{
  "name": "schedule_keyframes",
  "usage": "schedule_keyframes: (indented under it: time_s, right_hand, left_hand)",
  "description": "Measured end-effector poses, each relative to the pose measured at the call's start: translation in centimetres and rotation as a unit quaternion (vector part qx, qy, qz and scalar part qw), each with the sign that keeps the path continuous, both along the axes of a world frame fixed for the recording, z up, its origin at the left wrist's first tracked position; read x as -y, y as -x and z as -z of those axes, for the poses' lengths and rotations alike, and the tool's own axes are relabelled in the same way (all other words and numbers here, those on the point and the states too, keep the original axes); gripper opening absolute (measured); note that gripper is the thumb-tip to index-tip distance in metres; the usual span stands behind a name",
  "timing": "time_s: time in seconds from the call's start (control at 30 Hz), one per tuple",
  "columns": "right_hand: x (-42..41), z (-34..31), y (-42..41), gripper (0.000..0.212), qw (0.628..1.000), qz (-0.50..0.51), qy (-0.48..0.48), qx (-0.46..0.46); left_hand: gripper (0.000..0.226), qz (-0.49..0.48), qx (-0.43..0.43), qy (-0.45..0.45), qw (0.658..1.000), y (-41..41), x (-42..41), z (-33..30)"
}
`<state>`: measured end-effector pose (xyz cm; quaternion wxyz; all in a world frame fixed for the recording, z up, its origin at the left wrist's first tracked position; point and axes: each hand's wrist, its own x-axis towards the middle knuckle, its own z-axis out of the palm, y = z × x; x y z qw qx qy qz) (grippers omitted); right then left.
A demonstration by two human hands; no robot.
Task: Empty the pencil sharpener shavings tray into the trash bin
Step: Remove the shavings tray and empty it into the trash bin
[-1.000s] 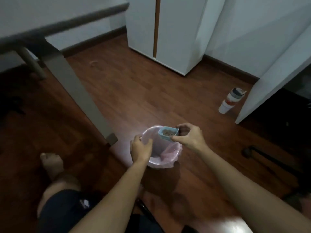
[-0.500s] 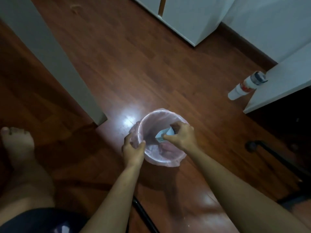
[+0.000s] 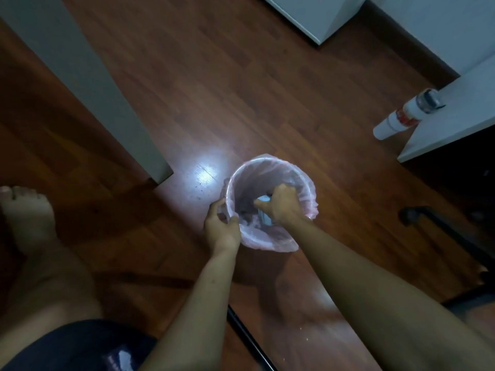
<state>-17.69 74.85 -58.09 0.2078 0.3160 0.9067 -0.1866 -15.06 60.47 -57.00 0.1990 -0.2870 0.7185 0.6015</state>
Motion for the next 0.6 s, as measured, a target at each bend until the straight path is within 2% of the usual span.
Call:
schedule_keyframes:
  time_s: [0.1,0.27,0.47,0.6]
  right_hand:
    - [0.7,-0.6,-0.2,0.042,0.999,0.001,-0.046,-0.002]
    - [2.4,-2.1,0.3,0.037,0.999,-0.012,0.043,-0.032]
    - [7.6,-3.5,1.5,0.043,0.990,-0.108,0.090,-0.024]
    - [10.4,-4.7,1.5,0.058,0.973,-0.214,0.077,0.039]
  left_hand:
    - [0.038,-0.008,-0.009,0.022,1.000,-0.1,0.7,-0.2]
    - [0.039,-0.053,0.013,0.085,0.995,-0.5,3.4,-0.7]
    - [0.040,-0.127,0.060,0.115,0.983,-1.2,7.5,-1.5]
    - [0.043,-0.172,0.070,0.122,0.975,-1.8,9.4,-2.2]
